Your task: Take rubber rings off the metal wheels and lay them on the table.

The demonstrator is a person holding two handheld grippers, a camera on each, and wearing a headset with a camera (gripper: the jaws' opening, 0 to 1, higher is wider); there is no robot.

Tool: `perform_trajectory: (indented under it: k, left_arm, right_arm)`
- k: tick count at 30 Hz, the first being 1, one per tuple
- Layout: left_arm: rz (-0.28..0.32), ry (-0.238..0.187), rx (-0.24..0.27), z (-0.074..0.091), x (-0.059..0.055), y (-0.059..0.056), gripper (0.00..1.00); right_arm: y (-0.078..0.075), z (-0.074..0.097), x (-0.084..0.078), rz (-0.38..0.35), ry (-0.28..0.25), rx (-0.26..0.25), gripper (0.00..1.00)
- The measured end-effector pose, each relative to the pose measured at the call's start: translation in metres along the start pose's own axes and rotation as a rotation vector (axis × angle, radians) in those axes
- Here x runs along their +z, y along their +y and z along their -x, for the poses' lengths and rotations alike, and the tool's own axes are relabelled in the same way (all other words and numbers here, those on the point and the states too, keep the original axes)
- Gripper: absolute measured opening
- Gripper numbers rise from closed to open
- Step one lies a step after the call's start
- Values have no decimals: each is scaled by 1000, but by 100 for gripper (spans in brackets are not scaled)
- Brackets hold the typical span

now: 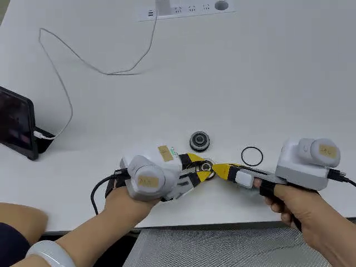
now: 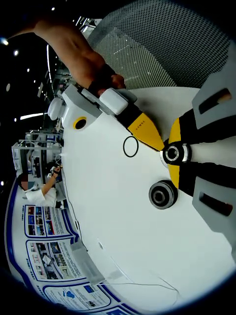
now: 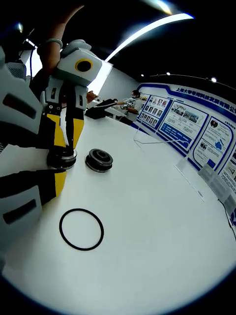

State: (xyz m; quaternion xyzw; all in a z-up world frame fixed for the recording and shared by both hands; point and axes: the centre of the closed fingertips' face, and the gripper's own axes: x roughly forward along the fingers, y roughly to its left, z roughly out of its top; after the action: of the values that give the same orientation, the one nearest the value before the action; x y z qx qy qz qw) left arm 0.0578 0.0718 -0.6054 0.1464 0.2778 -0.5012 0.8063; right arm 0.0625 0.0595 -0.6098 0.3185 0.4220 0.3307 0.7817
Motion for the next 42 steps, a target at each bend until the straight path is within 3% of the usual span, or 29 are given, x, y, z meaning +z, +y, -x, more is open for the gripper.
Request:
perform_trajectory:
  k: [10, 11, 18, 23, 42]
  left_arm:
    - [3, -5, 1, 0, 0, 0, 13]
    - [3, -6, 1, 0, -1, 0, 13]
    - [6, -7, 2, 0, -2, 1, 13]
    - [7, -10, 2, 0, -1, 1, 13]
    - [11, -9, 3, 0, -1, 1, 13]
  right_arm:
    - [2, -4, -3, -32, 10, 17, 18]
    - [5, -3, -3, -29, 15, 37, 16]
    - [3, -6, -1, -47, 1, 30, 16]
    - [7, -1, -1, -67, 13, 55, 18]
    - [0, 2, -4, -53, -6, 32, 6]
